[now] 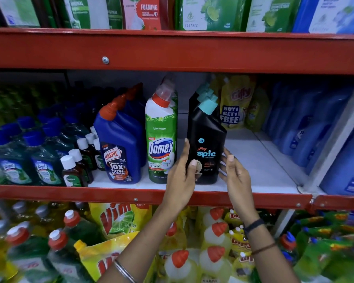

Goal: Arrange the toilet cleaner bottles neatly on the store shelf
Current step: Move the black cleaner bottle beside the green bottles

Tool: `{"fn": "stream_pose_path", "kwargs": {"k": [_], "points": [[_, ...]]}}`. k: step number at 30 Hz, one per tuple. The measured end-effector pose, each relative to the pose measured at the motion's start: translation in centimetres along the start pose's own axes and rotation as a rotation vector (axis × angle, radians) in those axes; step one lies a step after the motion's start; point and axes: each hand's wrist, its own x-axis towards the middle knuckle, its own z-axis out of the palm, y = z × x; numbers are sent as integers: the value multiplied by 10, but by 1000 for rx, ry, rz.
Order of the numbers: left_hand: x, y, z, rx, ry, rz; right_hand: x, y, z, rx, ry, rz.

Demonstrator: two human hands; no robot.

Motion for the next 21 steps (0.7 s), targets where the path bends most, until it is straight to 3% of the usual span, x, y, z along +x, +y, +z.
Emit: {"fn": "stream_pose_path", "kwargs": {"k": [5, 9, 13, 21], "points": [[-20, 8, -16, -173, 249, 65, -26, -6, 23, 3, 254, -187], [-22, -2, -43, -200, 406, 102, -42, -9, 58, 40, 16, -230], [-12, -19, -59, -213, 297, 1, -35, -14, 96, 23, -185, -93], [-6, -24, -69, -239, 133, -38, -24, -8, 114, 102, -92, 18]]}}
